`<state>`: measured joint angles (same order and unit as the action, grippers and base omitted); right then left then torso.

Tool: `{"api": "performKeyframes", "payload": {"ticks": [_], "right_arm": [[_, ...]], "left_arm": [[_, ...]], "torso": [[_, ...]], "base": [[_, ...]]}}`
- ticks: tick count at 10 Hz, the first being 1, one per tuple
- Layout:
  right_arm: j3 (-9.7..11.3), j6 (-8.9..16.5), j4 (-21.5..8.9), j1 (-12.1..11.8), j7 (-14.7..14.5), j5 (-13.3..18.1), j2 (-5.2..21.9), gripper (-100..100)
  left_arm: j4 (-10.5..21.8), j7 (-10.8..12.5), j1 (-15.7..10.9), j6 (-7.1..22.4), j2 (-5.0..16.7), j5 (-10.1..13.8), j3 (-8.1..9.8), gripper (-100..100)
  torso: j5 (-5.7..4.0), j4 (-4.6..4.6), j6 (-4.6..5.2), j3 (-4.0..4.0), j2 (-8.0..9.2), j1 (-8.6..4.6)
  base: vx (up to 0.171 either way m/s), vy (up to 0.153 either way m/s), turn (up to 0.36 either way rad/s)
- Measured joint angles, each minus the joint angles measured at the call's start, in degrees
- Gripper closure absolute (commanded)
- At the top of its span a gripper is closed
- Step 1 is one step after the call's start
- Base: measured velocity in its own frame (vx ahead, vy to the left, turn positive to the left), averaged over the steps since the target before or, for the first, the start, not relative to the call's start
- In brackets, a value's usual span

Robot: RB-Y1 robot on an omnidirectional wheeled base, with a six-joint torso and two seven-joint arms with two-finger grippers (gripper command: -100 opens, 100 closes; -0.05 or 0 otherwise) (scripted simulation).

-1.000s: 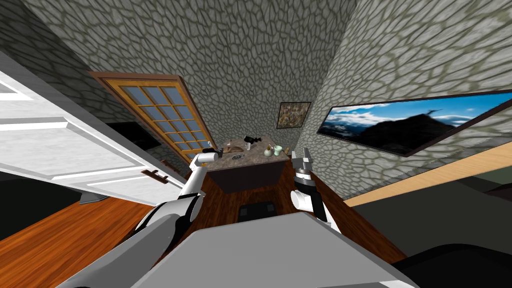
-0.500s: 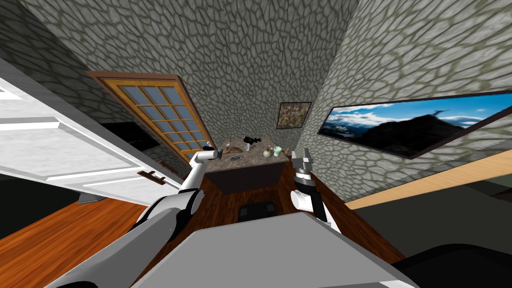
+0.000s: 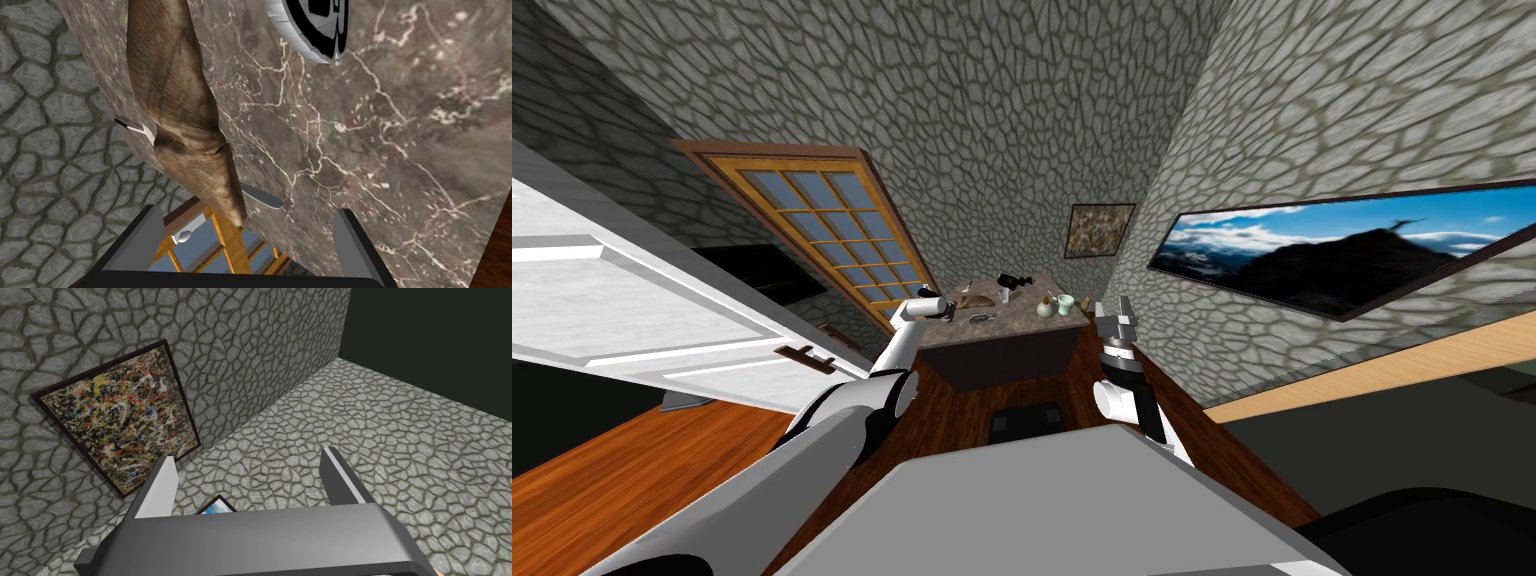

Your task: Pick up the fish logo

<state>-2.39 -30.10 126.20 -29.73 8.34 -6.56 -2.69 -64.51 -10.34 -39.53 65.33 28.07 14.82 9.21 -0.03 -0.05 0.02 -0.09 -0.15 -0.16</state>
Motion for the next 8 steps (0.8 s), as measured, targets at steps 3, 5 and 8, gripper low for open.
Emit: {"api": "performKeyframes", "payload": {"ticks": [3,5,8], "right_arm": [[0.0,0.0,0.0,0.0,0.0,0.0,0.0,0],[0.0,0.0,0.0,0.0,0.0,0.0,0.0,0],[0.0,0.0,0.0,0.0,0.0,0.0,0.0,0]], "left_arm": [[3.19,0.38,-2.25,5.18,0.98,0.7,-0.02,-100],[5.73,0.47,-3.73,7.64,1.37,0.95,-0.14,-100],[9.72,0.83,-6.09,12.48,2.16,1.53,-0.29,-100]], "torso": [[-0.02,-0.03,0.0,-0.06,-0.09,-0.1],[-0.01,-0.01,0.01,-0.01,-0.01,-0.05],[-0.02,-0.03,0.0,-0.06,-0.09,-0.09]], "base": [[0.055,-0.056,-0.006],[0.045,-0.052,-0.019],[0.072,-0.067,-0.026]]}}
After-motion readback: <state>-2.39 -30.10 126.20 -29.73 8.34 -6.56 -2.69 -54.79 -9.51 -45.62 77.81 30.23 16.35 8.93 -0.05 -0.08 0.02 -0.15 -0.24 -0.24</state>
